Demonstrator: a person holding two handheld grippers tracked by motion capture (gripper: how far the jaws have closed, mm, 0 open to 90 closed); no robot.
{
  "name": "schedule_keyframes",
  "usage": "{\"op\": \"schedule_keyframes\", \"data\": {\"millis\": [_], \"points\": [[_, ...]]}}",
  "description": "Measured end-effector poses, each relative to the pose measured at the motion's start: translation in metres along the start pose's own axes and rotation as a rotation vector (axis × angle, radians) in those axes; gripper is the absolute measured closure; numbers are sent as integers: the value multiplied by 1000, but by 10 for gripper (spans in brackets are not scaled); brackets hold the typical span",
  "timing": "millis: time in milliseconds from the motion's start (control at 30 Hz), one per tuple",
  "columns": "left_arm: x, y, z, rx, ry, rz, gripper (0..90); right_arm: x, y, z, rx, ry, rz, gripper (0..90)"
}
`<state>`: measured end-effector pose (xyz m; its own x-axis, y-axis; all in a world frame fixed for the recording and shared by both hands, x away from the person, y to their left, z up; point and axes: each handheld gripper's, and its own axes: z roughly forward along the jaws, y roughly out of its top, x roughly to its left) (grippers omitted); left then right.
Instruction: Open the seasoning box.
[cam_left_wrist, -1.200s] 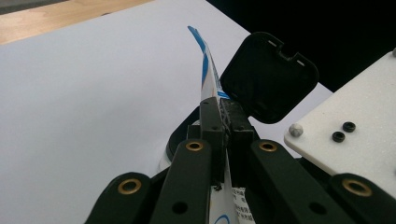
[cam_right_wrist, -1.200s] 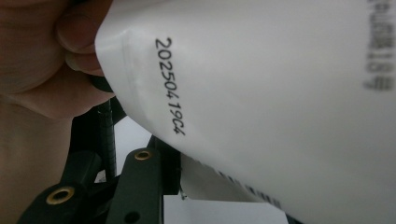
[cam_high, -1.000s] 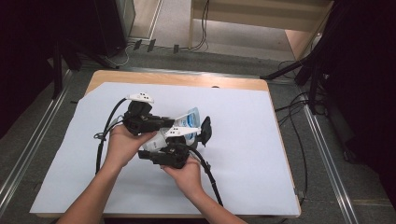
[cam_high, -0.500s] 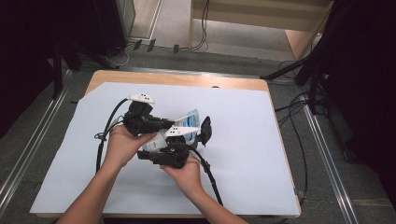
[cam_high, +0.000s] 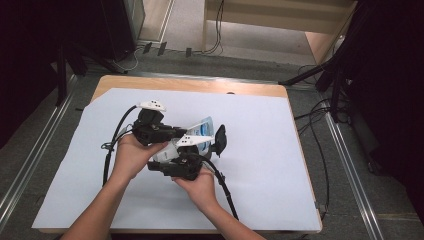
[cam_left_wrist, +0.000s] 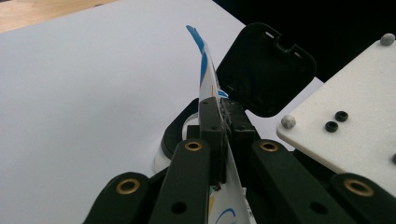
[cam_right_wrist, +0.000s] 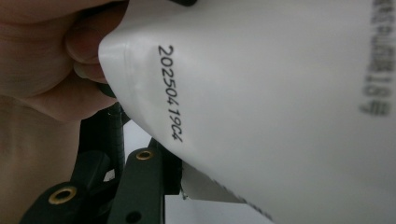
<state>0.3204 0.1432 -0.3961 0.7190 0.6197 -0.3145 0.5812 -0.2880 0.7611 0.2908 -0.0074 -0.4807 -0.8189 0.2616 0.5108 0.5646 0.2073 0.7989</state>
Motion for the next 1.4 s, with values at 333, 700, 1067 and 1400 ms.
{"op": "schedule_keyframes", "data": {"millis": [333,700,1067,1400], "points": [[0,0,0,-1,3,2,890,0,0,0,3,-5,2,633],[0,0,0,-2,4,2,890,0,0,0,5,-12,-9,631],[0,0,0,-6,13,-1,891,2,-1,1,12,-43,-50,611],[0,0,1,-12,10,-6,890,3,0,1,15,-47,-53,628]]}}
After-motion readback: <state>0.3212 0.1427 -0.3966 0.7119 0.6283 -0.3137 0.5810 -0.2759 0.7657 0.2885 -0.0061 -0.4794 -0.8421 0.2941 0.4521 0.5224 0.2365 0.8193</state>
